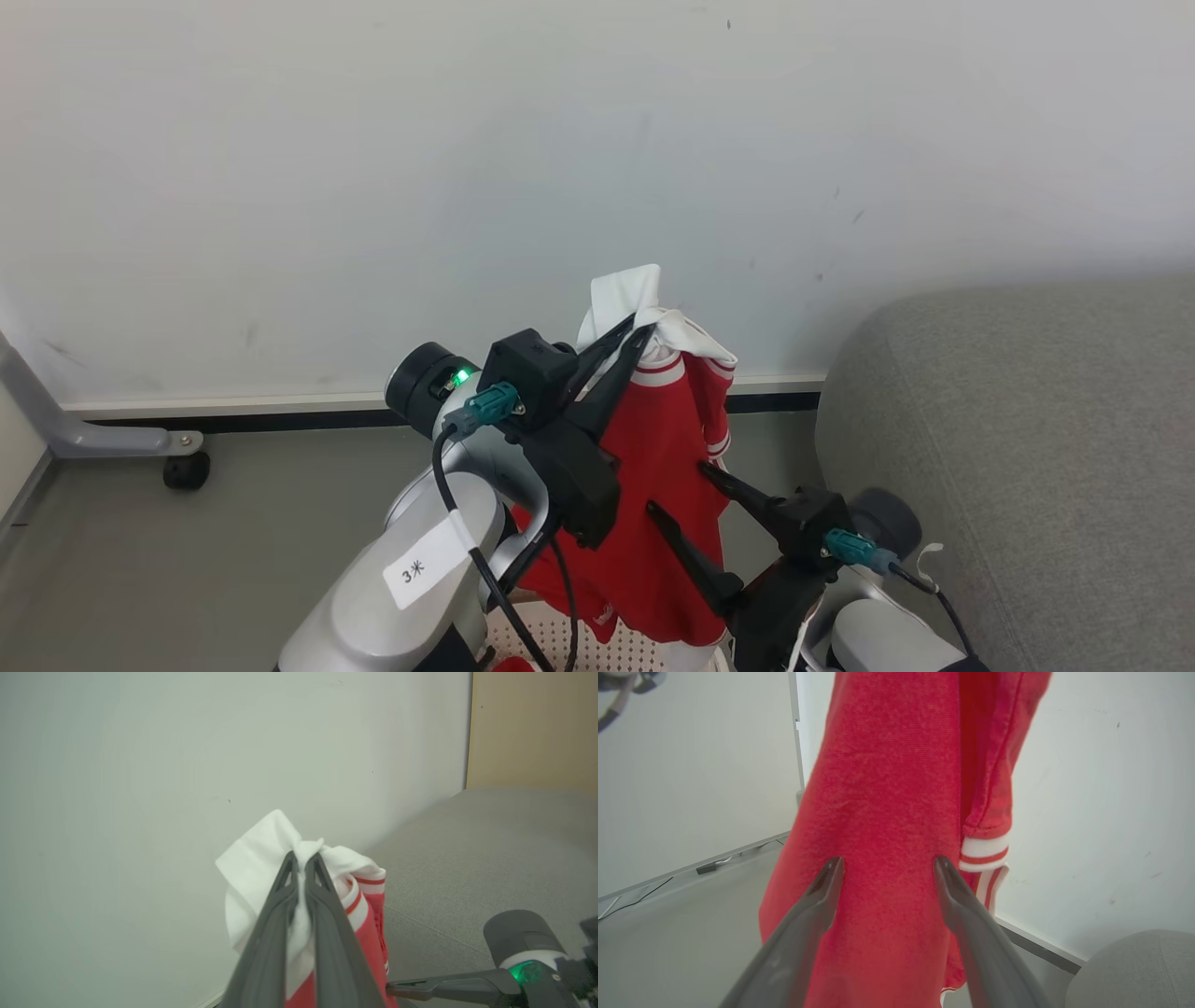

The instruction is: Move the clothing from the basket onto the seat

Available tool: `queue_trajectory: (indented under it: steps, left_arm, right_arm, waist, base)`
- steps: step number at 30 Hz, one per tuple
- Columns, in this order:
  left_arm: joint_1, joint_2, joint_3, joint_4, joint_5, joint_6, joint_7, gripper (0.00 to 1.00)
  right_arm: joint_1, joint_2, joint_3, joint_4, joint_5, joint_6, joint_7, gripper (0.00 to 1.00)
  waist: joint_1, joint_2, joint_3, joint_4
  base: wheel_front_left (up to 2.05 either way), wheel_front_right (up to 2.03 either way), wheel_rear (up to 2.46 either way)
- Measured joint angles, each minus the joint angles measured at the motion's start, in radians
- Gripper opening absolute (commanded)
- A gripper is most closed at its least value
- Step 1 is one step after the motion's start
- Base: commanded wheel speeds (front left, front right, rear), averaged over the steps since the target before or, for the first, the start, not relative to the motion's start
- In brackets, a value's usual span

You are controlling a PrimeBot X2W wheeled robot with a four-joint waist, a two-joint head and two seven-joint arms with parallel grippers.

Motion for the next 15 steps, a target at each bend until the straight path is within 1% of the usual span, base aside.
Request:
queue_trajectory:
  steps: [3, 7, 10, 14, 15]
  left_arm:
    - [-0.001, 0.001, -0.014, -0.024, -0.022, 0.000, 0.016, 0.00]
    - [-0.004, 0.001, -0.030, -0.054, -0.032, 0.000, 0.030, 0.00]
    - [-0.009, 0.002, -0.037, -0.064, -0.038, 0.000, 0.036, 0.00]
    - [-0.023, 0.001, -0.050, -0.091, -0.047, 0.000, 0.052, 0.00]
    - [-0.023, 0.001, -0.050, -0.091, -0.047, 0.000, 0.052, 0.00]
  right_arm:
    - [-0.025, -0.008, 0.020, 0.024, 0.034, 0.000, 0.000, 1.00]
    - [-0.056, -0.021, 0.072, 0.063, 0.072, 0.000, 0.000, 1.00]
    - [-0.071, -0.021, 0.099, 0.082, 0.088, 0.000, 0.000, 1.00]
    - [-0.103, -0.021, 0.170, 0.116, 0.134, 0.000, 0.000, 1.00]
    - [-0.103, -0.021, 0.170, 0.116, 0.134, 0.000, 0.000, 1.00]
  waist:
    - [0.0000, 0.0000, 0.003, 0.008]
    - [0.0000, 0.0000, 0.009, 0.020]
    - [0.0000, 0.0000, 0.012, 0.026]
    - [0.0000, 0.0000, 0.020, 0.042]
    - [0.0000, 0.0000, 0.020, 0.042]
  base:
    - [0.00, 0.00, 0.00]
    - [0.00, 0.00, 0.00]
    - [0.00, 0.00, 0.00]
    - [0.00, 0.00, 0.00]
    - [0.00, 0.00, 0.00]
